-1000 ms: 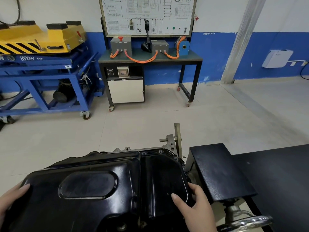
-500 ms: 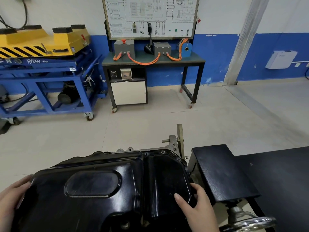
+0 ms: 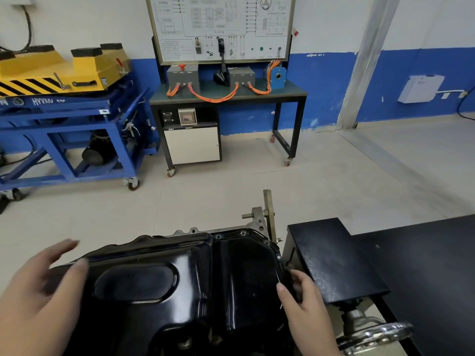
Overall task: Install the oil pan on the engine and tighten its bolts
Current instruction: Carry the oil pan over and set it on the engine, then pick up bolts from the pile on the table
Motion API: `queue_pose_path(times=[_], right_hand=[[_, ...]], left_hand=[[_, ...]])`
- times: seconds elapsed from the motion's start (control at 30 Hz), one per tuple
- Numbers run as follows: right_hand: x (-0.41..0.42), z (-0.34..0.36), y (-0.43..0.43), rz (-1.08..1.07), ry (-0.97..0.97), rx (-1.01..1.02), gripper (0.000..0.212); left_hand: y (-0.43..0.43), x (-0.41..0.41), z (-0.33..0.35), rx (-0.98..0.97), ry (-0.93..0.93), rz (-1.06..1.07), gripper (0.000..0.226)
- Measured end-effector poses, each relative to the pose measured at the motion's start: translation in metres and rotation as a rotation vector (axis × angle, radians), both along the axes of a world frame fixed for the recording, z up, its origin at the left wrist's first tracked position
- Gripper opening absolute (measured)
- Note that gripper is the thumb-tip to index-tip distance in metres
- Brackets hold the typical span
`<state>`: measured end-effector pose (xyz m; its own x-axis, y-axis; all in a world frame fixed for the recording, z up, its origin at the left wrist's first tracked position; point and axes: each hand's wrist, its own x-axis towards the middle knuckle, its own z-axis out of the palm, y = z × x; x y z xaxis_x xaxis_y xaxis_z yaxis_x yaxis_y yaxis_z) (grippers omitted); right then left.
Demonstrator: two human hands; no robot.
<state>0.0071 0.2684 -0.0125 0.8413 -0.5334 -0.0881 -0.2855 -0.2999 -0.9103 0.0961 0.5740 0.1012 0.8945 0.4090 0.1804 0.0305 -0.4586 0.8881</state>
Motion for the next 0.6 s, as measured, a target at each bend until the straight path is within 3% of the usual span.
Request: queue_pose_path(times=[0.23,0.37,0.6], right_hand=[[-0.020,0.021,-0.031,-0.055,-0.093,0.092,0.015],[-0.055,0.031,-0.064,-0.177,-0.138,0.178,0.010],[-0.155,0.030,-0.142,-0.503,-0.074,0.060,0.029]], left_hand=[[-0.174,-0.048,0.025,0.200,-0.097,-0.741,0.020],[-0.265,-0.072,-0.003,0.276,0.042,-1.155,0.017],[-0.400,-0.143,-0.052,0.308,0.244,-1.553,0.017]])
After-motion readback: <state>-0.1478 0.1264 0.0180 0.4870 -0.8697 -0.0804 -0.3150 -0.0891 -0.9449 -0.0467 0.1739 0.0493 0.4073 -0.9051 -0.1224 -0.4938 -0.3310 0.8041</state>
